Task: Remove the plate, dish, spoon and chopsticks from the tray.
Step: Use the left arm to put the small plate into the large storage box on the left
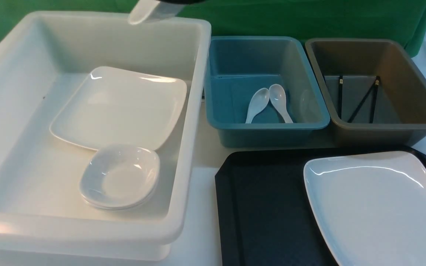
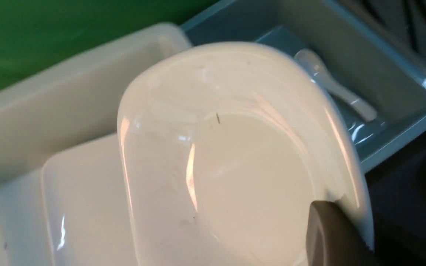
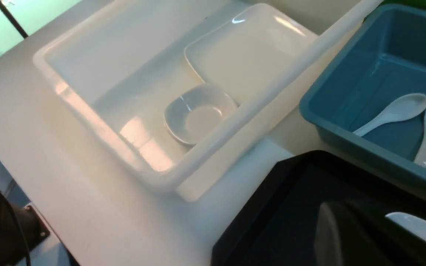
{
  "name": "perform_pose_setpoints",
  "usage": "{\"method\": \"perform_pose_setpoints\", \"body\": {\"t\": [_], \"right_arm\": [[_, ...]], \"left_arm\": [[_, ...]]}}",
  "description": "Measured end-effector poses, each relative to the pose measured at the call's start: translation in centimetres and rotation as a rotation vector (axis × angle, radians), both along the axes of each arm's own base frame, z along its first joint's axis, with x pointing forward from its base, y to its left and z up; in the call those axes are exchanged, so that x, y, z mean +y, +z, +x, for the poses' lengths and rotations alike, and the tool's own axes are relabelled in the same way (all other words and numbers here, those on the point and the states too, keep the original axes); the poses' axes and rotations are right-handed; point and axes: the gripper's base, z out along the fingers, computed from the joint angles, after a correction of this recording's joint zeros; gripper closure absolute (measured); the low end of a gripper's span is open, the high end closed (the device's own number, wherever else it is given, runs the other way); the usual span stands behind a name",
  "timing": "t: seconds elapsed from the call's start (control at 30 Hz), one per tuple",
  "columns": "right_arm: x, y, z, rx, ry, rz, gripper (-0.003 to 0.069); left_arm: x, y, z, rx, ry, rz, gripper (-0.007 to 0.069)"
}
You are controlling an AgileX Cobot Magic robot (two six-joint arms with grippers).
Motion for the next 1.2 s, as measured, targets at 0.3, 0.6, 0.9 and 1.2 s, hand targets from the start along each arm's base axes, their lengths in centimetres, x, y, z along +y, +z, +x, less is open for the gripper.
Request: {"method": "perform_pose_setpoints", "body": {"t": [0.3, 0.6, 0.9, 1.2], "right_arm": [[5.0, -3.0, 5.3, 0.115, 0.158, 0.023, 0.0635], [10.4, -4.8, 9.9, 0.205, 0.244, -0.022, 0.0635], [11.7, -4.9, 11.7, 0.239, 0.227, -0.015, 0.0635], [11.1, -4.9, 11.9, 0.244, 0.219, -0.057, 0.0635]], "left_arm": [[3.5, -10.2, -0.9, 0.305, 0.074, 0.102, 0.06], [3.4, -18.0, -1.6, 0.355, 0.046, 0.11, 0.06], [3.7, -20.0, -2.0, 0.345, 0.016, 0.138, 0.0593], [3.7, -20.0, -2.0, 0.342, 0.023, 0.131, 0.0314]]}}
